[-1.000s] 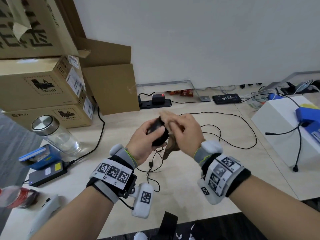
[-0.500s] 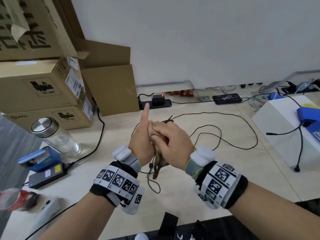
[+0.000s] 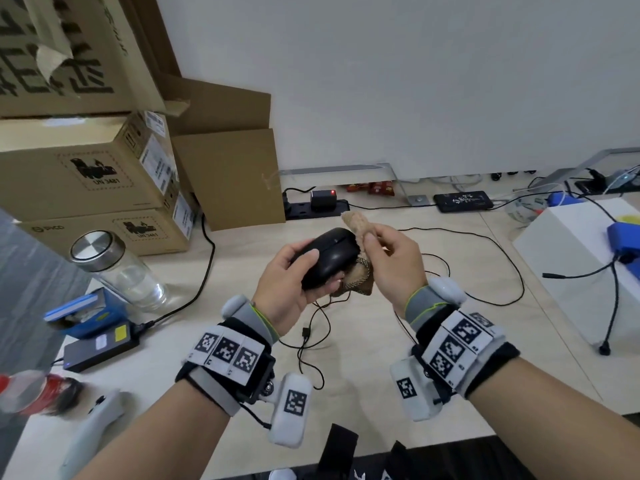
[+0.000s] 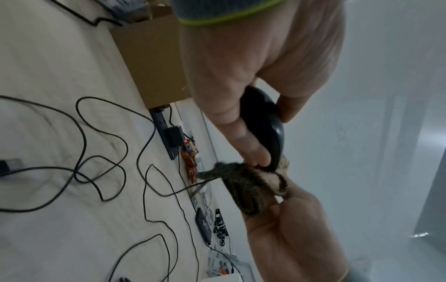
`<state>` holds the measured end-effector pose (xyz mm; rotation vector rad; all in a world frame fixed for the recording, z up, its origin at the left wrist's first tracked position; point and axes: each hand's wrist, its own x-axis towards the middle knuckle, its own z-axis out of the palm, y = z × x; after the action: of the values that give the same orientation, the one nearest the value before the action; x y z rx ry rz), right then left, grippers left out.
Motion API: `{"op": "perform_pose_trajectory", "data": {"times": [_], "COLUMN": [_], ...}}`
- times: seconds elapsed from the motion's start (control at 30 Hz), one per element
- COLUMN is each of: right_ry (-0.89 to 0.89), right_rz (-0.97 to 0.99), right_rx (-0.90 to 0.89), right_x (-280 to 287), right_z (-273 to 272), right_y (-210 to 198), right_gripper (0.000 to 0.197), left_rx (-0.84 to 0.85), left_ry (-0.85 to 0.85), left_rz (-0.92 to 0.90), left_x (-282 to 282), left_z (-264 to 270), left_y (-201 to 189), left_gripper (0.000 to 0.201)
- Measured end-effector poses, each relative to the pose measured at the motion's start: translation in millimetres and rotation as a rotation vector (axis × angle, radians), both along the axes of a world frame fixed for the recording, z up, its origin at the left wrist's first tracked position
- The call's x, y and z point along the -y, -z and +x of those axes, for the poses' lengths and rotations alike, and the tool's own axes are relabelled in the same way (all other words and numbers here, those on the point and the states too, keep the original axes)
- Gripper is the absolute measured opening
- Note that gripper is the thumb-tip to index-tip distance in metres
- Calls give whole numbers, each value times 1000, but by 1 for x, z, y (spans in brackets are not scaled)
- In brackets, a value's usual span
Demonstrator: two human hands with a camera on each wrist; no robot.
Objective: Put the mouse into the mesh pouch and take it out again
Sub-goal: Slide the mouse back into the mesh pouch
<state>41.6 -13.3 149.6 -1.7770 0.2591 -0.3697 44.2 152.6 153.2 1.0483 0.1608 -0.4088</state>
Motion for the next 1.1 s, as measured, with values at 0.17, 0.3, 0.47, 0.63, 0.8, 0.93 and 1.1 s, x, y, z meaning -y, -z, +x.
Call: {"op": "perform_pose_trajectory", "data": {"times": [0.17,0.3,0.47,0.63,0.8,0.93,1.1], "right_ry": [7,-102,-247,-13,37,25,-251], "right_rz": [-112,-456,-557,-232,-79,-175,-364], "right_rx": [4,70,227,40,87,113,303], "right_x": [1,-7,-18,8,1,-2,-22], "right_z": [2,-8,-9,9,6,1,-26], "right_y": [1,-6,-9,-1,5,3,1], "right_gripper": [20,23,29,14,17,19,20], "left_rx": [123,332,318,283,101,156,42], "left_ry": [35,-3,-11,-8,40,14,-66], "left_rz": [169,425,345,275,117,358,215], "left_x": [3,14,17,14,20,29,29], "left_z": [-1,0,4,3,2,3,16], "left_y": [1,3,-3,-3,-7,1,1], "left_gripper": [24,34,32,31,29,24,32]}}
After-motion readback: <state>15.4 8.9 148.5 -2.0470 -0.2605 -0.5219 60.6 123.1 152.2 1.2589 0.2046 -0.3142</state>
